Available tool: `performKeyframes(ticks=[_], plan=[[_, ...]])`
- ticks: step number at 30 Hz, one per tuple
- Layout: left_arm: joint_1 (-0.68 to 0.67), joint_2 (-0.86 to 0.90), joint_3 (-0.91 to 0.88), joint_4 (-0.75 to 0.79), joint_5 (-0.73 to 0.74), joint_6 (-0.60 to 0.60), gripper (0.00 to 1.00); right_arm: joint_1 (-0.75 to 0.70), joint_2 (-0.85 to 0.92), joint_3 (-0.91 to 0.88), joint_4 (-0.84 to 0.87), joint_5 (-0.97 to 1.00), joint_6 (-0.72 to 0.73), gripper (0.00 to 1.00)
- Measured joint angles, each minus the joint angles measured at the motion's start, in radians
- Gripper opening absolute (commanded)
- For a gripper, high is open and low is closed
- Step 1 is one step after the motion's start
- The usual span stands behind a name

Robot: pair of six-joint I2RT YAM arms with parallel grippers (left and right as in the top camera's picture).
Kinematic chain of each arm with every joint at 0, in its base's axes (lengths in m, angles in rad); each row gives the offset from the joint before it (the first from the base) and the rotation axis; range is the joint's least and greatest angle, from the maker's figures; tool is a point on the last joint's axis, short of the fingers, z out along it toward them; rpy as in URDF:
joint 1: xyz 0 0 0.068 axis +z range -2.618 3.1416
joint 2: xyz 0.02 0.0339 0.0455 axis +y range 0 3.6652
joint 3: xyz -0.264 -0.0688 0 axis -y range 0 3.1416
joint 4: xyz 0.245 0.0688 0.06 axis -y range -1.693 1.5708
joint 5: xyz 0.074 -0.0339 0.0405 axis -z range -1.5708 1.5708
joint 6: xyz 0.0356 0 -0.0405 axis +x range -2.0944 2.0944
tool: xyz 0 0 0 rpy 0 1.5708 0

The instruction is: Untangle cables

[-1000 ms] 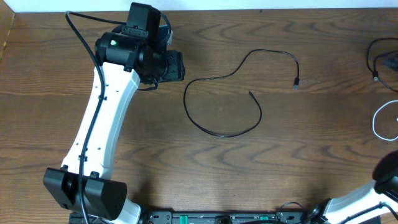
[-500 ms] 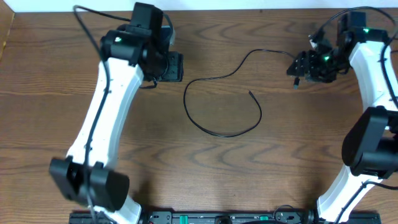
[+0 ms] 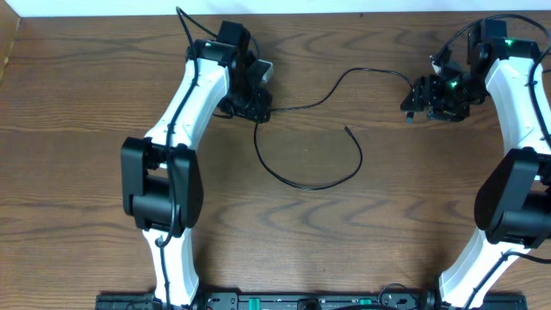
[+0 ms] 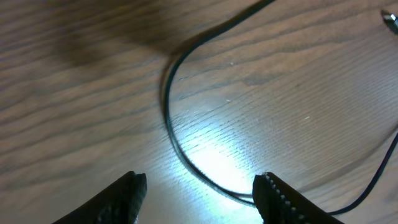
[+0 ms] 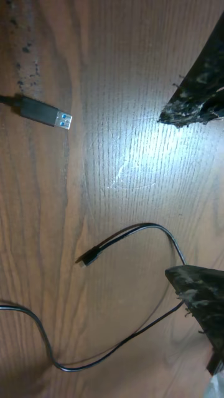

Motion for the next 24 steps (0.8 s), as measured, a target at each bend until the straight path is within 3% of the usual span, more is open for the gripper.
performKeyframes(ticks=[9, 24], plan=[[0.0, 0.114, 0.0, 0.037, 0.06, 0.024, 0.54, 0.0, 0.0, 0.0, -0.006, 0.003, 0.0, 0.66], [0.0, 0.163, 0.0, 0.121, 0.067, 0.022, 0.54, 0.0, 0.0, 0.0, -0.019, 0.006, 0.0, 0.65]])
